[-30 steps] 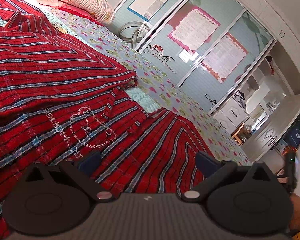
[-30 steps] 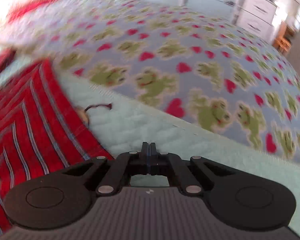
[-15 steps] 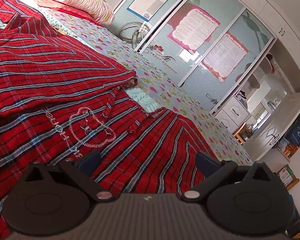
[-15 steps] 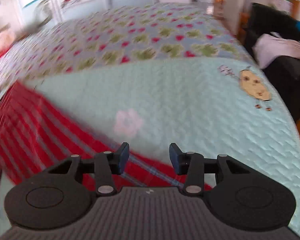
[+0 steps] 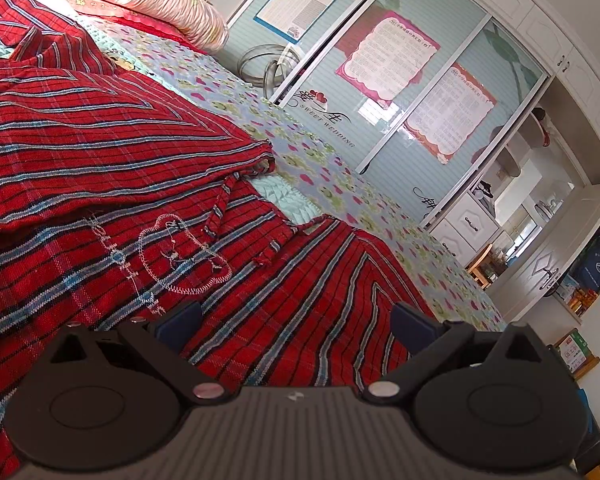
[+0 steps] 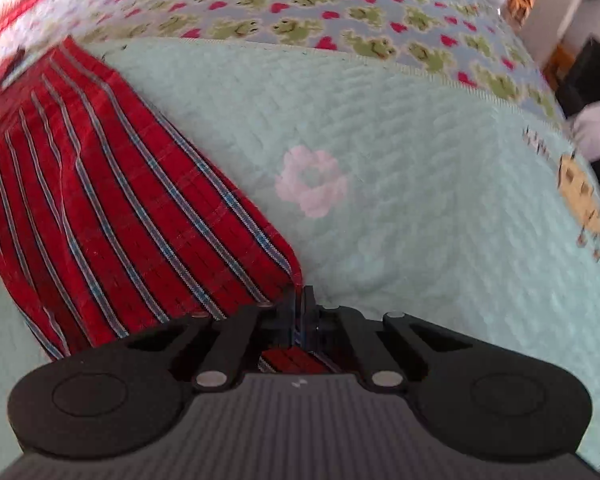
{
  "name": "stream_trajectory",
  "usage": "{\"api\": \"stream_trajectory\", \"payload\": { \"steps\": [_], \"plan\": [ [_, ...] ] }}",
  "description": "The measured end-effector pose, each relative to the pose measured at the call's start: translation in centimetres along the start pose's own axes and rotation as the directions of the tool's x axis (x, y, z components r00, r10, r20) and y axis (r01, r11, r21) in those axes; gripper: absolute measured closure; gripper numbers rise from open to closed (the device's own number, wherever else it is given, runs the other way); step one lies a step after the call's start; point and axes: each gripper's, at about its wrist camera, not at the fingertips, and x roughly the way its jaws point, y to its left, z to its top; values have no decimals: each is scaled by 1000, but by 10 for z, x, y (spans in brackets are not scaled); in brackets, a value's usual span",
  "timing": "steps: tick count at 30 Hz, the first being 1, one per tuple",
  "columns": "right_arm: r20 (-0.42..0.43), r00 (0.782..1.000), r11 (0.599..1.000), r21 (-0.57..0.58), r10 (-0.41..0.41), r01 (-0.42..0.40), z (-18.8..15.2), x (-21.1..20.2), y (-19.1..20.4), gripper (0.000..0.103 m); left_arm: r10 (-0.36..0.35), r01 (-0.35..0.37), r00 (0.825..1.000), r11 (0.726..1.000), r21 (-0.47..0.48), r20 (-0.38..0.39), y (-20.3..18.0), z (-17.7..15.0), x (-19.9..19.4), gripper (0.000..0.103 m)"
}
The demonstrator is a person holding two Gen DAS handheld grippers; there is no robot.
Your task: Fold clothes
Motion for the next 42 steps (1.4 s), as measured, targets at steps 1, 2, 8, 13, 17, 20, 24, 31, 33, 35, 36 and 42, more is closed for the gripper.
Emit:
{"api": "stream_trajectory", "payload": {
  "steps": [1,2,8,13,17,20,24,31,33,35,36,42],
  "plan": [
    [10,1000,1000,-2,-19,19,2,0,-2,103,0,0,1000,1000,0,0,0,0,0,0],
    [22,999,999,12,-36,35,1,-2,-4,103,0,0,1000,1000,1,0,0,0,0,0],
    [85,986,986,98,-141,132,-5,-11,-20,102,-1,1,1000,1000,1,-1,0,1,0,0],
    [130,964,963,173,-230,207,-10,-18,-34,59,-1,1,1000,1000,-1,-3,0,1,0,0],
    [186,922,825,529,-339,197,-53,-66,-68,45,0,0,1000,1000,-1,-3,-1,1,0,0],
    [158,924,678,723,-348,132,-97,-82,-82,44,0,0,1000,1000,-1,-4,-2,1,0,0],
    [82,950,595,794,-303,122,-124,-63,-80,45,0,0,1000,1000,-2,-3,-2,1,0,0],
    [43,946,686,699,-322,202,-120,-40,-76,82,0,0,1000,1000,-3,-4,-2,1,0,0],
    [35,944,665,719,-328,204,-120,-37,-85,80,0,0,1000,1000,-2,-4,-2,1,0,0],
    [47,946,655,733,-321,186,-121,-40,-87,79,0,0,1000,1000,-3,-4,-2,1,0,0],
    [49,946,652,735,-321,183,-122,-43,-88,76,1,-1,1000,1000,-3,-5,-2,1,0,0],
    [130,858,656,703,-498,274,-107,-79,-28,53,-3,3,1000,1000,2,-10,-3,2,0,0]
  ]
}}
